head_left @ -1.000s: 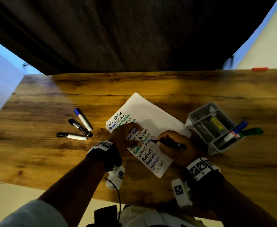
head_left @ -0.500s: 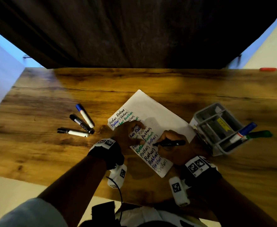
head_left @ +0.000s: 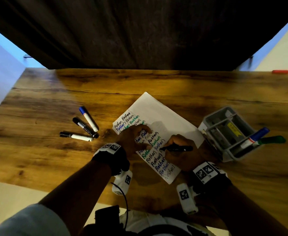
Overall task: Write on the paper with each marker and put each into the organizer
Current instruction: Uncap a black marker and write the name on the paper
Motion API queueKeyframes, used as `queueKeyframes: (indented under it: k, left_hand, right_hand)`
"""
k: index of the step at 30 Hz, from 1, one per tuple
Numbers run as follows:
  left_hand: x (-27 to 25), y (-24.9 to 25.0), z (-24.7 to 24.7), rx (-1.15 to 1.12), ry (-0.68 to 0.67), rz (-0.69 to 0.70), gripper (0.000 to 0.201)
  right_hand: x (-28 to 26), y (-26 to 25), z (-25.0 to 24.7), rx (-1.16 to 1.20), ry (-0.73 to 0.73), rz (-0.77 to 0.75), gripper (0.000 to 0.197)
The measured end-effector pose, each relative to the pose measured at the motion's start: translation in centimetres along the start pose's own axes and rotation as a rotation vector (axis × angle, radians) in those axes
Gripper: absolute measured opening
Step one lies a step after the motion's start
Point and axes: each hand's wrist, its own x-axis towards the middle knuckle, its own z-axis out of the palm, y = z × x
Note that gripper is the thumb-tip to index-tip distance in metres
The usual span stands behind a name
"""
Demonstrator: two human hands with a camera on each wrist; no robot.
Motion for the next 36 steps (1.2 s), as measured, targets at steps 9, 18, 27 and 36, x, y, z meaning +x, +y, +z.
queueKeyframes:
  k: [9, 18, 27, 36]
  left_hand:
    - [0.1, -0.1, 0.1, 0.024, 0.006, -0.006, 0.055]
    - [0.1, -0.3, 0.2, 0.013, 0.011, 0.004, 0.055]
    - [0.0, -0.2, 0.2, 0.018, 0.016, -0.007, 0.055]
    - [0.1, -0.2, 0.2, 0.008, 0.009, -0.012, 0.056]
  right_hand:
    - [-0.4, -0.6, -0.2, -0.02, 0.049, -0.001, 0.025]
    - [-0.2, -0.9, -0.6, 0.002, 0.017, 0.074, 0.021]
    - [-0.2, -0.5, -0.2, 0.071, 0.067, 0.023, 0.027]
    - [-0.1, 0.3, 0.2, 0.08, 0.101, 0.0, 0.021]
